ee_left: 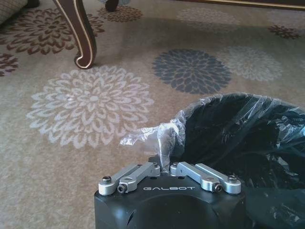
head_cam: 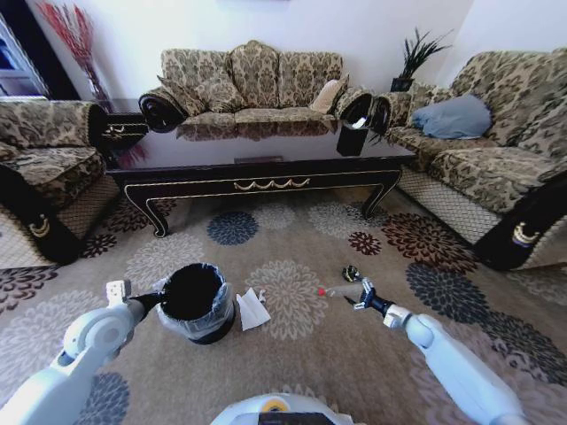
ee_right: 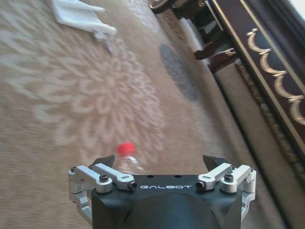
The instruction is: Move to the front of the table and pick up the trash from the floor, then place it into the trash bin.
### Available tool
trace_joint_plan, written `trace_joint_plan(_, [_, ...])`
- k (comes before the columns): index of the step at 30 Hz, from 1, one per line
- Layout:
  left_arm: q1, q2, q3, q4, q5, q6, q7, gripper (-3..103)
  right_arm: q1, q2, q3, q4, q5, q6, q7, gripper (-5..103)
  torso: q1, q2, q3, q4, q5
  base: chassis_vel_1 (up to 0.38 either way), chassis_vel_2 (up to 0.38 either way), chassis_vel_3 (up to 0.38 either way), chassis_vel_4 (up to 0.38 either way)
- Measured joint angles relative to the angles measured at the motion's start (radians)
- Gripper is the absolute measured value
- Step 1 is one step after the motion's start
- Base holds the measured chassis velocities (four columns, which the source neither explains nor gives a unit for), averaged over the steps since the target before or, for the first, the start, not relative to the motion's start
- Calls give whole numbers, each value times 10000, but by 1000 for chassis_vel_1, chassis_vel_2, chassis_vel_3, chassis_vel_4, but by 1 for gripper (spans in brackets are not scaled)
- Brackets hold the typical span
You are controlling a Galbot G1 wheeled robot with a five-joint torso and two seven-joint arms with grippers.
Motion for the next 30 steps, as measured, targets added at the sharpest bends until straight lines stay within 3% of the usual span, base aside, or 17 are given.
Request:
trace_joint_plan(8, [178,-203,-44,-241,-21,0,-34,4,699,131,-502,-844,-79,273,-134,100,0,0,0,2,-3,0,0,0,0])
trace_joint_plan(15, [196,-134,-29,-573,-317,0,-206,4,2292,633,-635,-2658,-1383,887,-122,100,0,0,0,5,-2,0,0,0,0])
trace_joint_plan(30, [137,-80,-162,-443,-586,0,-329,4,3932,1405,-634,-5489,-3184,919,28,100,0,0,-1,2,-5,0,0,0,0])
